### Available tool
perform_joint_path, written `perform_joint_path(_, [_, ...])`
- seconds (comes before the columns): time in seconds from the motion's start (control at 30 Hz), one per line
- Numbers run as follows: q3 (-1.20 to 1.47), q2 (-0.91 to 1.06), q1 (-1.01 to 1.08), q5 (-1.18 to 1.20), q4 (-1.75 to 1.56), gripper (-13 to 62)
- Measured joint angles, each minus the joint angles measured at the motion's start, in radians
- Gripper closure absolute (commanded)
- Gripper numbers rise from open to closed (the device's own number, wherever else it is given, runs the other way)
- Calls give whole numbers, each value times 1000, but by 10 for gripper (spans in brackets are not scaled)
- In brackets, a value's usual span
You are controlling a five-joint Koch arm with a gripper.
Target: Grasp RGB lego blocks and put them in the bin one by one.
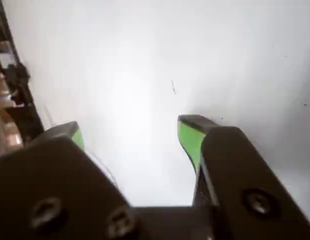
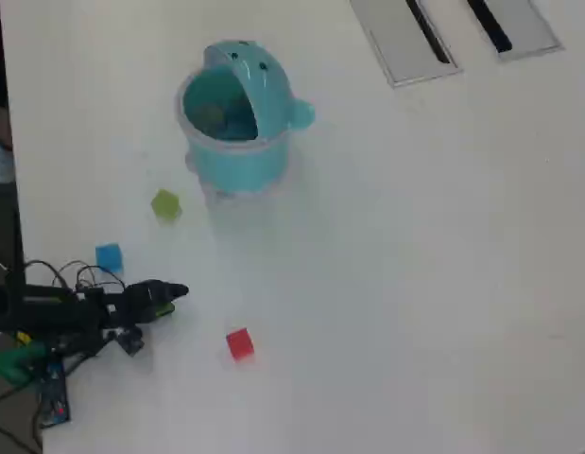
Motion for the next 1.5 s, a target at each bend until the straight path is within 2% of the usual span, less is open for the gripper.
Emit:
perform_joint_path(0.93, [0,2,12,-2,-9,163])
perform_joint_path(1.5, [0,0,51,-8,-310,161])
